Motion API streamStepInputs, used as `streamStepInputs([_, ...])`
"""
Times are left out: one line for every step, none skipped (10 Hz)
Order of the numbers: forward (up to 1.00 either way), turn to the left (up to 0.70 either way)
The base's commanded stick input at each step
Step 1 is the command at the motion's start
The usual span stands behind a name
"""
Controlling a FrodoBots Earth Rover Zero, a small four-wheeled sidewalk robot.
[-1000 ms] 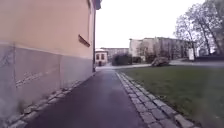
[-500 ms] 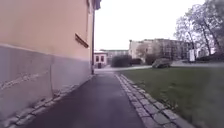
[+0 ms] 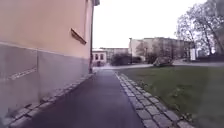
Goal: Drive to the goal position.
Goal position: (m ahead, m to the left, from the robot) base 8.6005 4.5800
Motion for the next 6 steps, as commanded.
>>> streamStepInputs([0.85,0.0])
streamStepInputs([0.85,0.0])
streamStepInputs([0.85,0.0])
streamStepInputs([0.85,0.0])
streamStepInputs([0.85,0.0])
streamStepInputs([0.85,0.0])
